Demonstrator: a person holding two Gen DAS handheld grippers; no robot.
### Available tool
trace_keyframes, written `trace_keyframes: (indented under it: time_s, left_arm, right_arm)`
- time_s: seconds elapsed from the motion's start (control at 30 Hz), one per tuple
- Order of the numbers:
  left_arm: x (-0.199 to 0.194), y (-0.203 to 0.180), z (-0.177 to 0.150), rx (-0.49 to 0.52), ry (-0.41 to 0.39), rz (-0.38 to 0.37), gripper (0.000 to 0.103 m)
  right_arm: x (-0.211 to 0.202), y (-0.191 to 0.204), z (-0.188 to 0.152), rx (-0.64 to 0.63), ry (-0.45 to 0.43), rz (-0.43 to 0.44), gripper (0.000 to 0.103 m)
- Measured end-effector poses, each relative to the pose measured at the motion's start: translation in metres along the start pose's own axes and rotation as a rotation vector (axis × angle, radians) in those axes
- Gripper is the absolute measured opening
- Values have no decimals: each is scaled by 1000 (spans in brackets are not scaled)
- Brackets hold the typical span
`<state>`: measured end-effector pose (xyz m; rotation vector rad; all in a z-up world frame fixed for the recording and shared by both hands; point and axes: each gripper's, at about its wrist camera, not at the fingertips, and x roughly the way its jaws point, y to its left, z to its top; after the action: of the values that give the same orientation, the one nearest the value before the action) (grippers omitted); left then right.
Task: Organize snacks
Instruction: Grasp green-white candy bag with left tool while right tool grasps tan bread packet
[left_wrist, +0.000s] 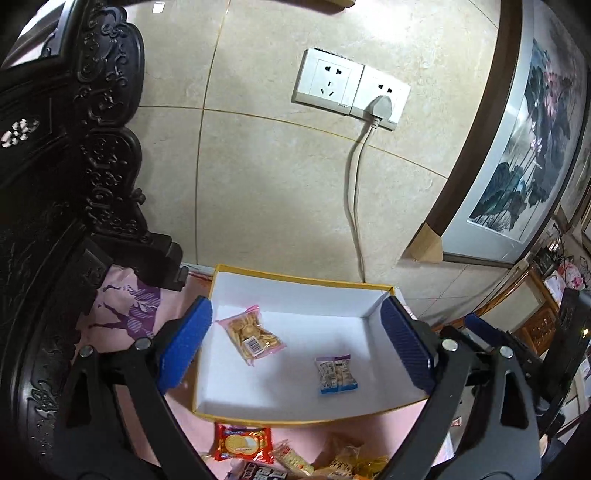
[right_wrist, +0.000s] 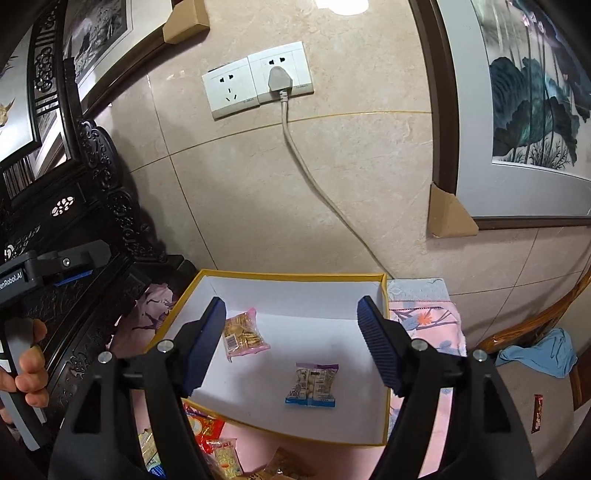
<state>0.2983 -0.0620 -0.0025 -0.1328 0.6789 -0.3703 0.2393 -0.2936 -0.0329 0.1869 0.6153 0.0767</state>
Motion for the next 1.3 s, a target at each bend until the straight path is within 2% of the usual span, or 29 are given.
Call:
trace_keyframes:
  time_s: [0.1,0.2,0.33,0.53,0.63,0.77,0.97,1.23,1.27,1.3]
  left_arm:
    - [-13,4,-9,21,-5,11,96]
    - [-24,16,-24,27,2,55,96]
    - [-36,38,-52,-3,37,91,96]
    - [-49,71,-106,-41,120,152,96]
    - [-47,85,-141,-51,195,196,96]
    - [-50,93,-182,-81,275,199,96]
    - [-63,88,-226,-18,352,210,96]
    - [-88,101,-252,-54,389,223,96]
    - [-92,103,-255,-54,389,228,96]
    - [-94,105,-257,-56,390,234,96]
  right_arm:
    - [-12,-1,-7,5,1,7,74]
    - [-24,-3,-22,15,17,9,74]
    - [-38,-6,-53,55,68,22,74]
    - [-58,-5,-107,108,153,18,74]
    - [-67,-6,-138,137,198,24,74]
    - [-77,-4,-182,104,266,18,74]
    - [-74,0,-247,-82,424,75,74]
    - [-43,15,-281,-521,542,139,74]
    - [-40,17,-282,-547,550,149,73]
    - [-37,18,-284,-574,562,157,66]
